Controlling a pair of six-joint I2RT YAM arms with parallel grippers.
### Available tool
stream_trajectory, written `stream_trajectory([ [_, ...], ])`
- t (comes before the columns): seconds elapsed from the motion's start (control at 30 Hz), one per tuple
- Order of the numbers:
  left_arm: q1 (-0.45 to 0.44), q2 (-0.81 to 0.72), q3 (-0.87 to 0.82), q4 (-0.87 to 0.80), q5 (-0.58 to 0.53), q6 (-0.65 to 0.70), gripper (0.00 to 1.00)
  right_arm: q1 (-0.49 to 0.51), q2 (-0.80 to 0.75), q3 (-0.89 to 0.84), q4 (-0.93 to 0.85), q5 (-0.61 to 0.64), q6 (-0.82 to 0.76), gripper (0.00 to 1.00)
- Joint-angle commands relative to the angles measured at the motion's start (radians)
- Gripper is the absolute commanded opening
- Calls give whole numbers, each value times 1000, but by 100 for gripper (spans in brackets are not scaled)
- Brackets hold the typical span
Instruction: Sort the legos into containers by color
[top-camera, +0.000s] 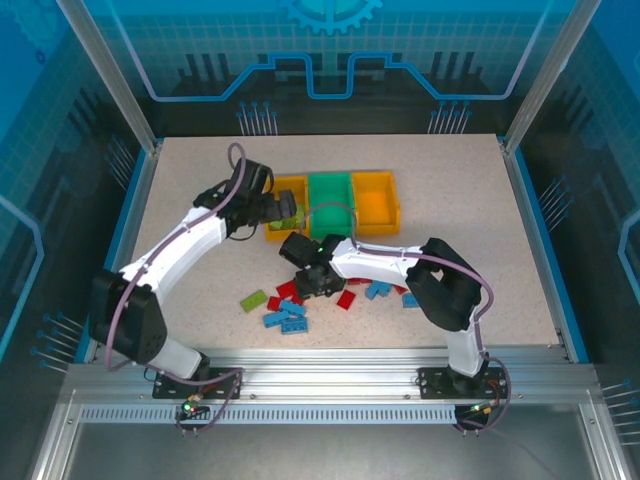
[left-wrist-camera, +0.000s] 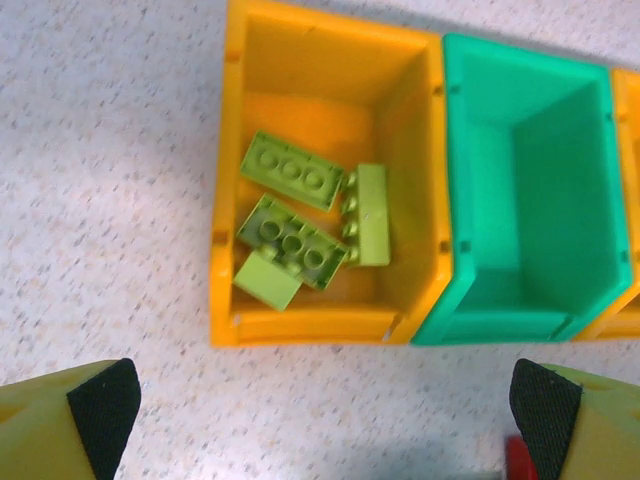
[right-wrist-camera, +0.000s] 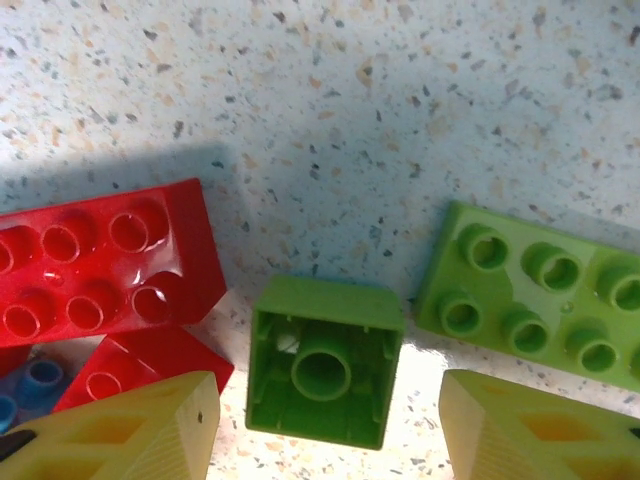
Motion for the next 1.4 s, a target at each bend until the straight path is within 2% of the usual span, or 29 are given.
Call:
stream_trajectory([
  [0.0,10,-70,-96,18,-27,-9,99,16,33,28,-31,9,15,60],
  [0.33,9,-226,-284,6,-54,-36,99,6,60,49,-41,24,7,41],
  [0.63,9,-339,-412,-34,-51,-101,99,3,2,105,-77,50,-30,36],
  [0.8,9,-396,-490,-68,-37,-184,99,-21,-20,228,-121,65,-87,35],
  [0.97,8,-462,-586,-78,-11,-289,99,-92,20,365,-131,62,-129,35],
  [1.1,8,-479,-632,-99,19,-342,99,-143,94,473,-109,16,-153,35],
  [1.37,0,-440,-639,-87,103,-340,99,-231,315,759,-136,-39,-163,33],
])
